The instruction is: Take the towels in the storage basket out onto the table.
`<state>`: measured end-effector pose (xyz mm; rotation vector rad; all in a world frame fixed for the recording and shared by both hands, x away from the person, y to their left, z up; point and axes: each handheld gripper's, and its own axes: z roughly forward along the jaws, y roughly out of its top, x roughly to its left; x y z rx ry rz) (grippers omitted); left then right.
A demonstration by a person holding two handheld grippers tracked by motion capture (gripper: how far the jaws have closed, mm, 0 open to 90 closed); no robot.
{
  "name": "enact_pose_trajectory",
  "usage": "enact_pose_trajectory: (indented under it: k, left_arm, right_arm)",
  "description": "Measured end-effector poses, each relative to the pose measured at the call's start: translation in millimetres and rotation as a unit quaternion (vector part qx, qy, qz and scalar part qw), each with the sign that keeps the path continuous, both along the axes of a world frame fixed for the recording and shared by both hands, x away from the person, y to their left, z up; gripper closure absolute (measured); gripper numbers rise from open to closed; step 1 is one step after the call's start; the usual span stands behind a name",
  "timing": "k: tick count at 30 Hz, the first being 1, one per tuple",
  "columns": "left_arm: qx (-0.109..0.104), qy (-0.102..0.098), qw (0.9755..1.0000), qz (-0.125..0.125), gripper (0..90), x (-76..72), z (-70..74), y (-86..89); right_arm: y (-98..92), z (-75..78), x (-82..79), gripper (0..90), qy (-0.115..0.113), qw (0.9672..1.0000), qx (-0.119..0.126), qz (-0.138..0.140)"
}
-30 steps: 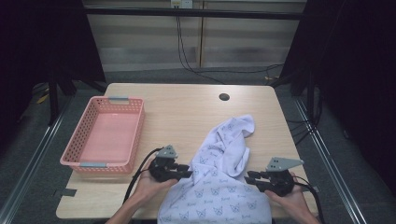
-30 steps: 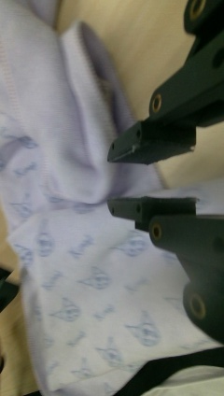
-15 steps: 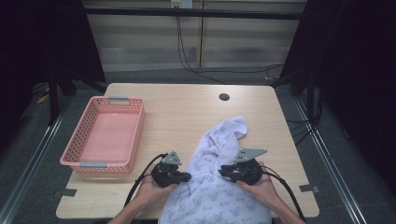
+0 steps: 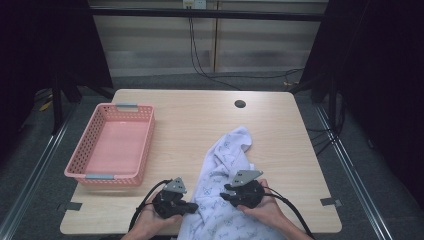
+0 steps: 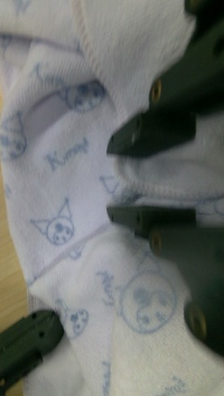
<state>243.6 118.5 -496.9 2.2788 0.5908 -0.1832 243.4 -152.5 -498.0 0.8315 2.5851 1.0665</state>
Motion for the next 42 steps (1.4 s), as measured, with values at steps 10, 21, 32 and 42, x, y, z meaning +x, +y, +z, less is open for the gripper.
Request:
enact_pose_trajectory:
  k: [10,21,32,42]
  left_arm:
    - [-0.037,-0.018,0.9991,0.014,79.9,19.7,13.0,-7.1]
    - [-0.063,-0.053,0.9888,0.125,66.9,110.7,12.5,-40.7]
    - [-0.012,-0.070,0.9870,0.144,49.3,141.8,-1.5,-58.8]
    - [-0.003,-0.072,0.9881,0.136,87.0,143.7,-2.6,-71.0]
  right_arm:
    - [-69.9,43.4,9.6,86.7,-0.031,0.9926,0.089,-0.077]
    - [-167.2,65.3,19.6,86.9,-0.076,0.9668,0.133,-0.205]
    - [-212.7,68.1,33.9,86.8,-0.093,0.9481,0.155,-0.262]
    - [-209.3,60.5,44.3,86.8,-0.078,0.9510,0.158,-0.254]
